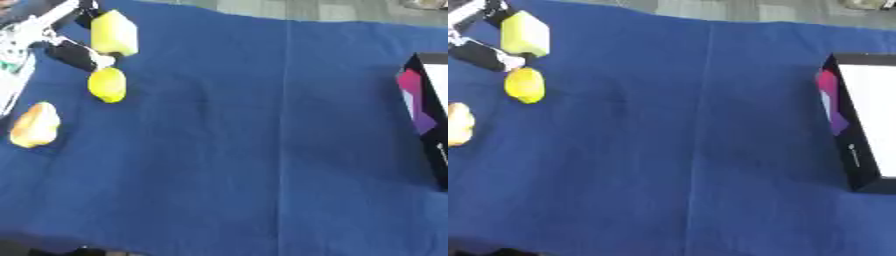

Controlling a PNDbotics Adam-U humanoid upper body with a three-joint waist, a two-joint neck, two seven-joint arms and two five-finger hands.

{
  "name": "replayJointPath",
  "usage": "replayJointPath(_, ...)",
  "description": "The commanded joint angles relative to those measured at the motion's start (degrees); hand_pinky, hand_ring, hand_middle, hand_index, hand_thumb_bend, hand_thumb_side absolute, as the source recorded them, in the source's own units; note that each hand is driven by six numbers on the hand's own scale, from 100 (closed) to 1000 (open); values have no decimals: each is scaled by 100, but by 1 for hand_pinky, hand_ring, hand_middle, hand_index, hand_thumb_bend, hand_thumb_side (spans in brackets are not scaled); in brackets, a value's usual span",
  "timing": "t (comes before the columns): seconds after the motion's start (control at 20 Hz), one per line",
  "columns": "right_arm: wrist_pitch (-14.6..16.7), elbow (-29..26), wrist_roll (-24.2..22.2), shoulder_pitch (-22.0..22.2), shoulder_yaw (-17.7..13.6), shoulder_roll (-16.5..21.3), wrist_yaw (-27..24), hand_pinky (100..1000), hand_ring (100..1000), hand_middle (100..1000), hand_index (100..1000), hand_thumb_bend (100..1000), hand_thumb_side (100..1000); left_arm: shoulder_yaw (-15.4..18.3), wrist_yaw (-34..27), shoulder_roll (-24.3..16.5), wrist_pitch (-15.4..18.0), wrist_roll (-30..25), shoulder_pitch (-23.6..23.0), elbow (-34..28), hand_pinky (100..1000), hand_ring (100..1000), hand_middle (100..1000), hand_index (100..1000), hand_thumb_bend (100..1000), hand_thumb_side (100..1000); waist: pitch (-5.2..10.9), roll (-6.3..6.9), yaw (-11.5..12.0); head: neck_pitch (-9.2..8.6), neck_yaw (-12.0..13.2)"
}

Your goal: Pick up the objects with one hand, pass them to the other hand, and then place them into the box on the other side of the table.

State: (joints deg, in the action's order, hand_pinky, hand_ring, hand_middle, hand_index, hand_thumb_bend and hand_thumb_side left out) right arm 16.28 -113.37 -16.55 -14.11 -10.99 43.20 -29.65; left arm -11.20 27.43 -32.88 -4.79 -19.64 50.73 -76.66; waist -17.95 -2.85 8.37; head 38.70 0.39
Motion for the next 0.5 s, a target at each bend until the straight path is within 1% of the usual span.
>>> replayJointPath(0.05, -109, -122, -95, -212, 104, 311, -128, 922, 1000, 1000, 1000, 100, 470, -45, -76, 82, 71, 45, 41, -121, 769, 577, 550, 465, 100, 100, 269, -61, 15, 25, -54)
replayJointPath(0.3, -93, -122, -328, -531, 387, 416, -203, 920, 1000, 1000, 1000, 100, 470, -120, -251, 358, 200, 225, 5, -73, 773, 569, 545, 459, 100, 100, 278, -94, 37, 30, -129)
replayJointPath(0.5, -163, -105, -505, -693, 601, 453, -116, 921, 1000, 1000, 1000, 100, 470, -183, -362, 601, 357, 489, -26, -60, 777, 563, 542, 456, 100, 118, 292, -137, 57, 27, -177)
